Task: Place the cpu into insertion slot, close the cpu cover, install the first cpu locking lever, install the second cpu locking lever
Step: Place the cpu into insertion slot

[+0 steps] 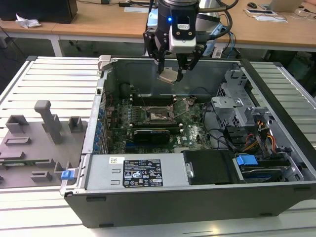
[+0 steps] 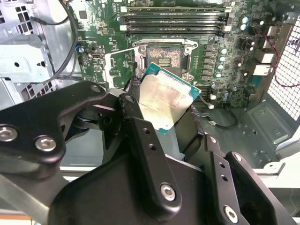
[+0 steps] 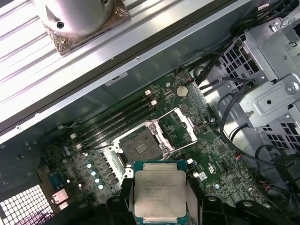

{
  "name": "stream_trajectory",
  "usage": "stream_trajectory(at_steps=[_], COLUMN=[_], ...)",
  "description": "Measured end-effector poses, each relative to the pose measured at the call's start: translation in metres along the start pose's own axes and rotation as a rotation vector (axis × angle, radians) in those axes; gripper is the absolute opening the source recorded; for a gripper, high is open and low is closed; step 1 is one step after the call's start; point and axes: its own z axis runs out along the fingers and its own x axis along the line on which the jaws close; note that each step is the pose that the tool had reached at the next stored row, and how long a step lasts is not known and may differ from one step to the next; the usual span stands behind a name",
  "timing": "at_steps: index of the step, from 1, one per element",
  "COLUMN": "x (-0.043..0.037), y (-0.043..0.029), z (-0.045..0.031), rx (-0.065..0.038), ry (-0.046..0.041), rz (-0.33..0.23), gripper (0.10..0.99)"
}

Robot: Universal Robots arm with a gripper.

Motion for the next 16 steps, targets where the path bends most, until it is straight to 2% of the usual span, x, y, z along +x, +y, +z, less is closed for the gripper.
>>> stream_trajectory(at_steps=[16], x=[0.0], y=[0.0], z=[0.0001], rx=[-0.002], ry=[-0.0074], rz=[0.083], gripper=[0.537])
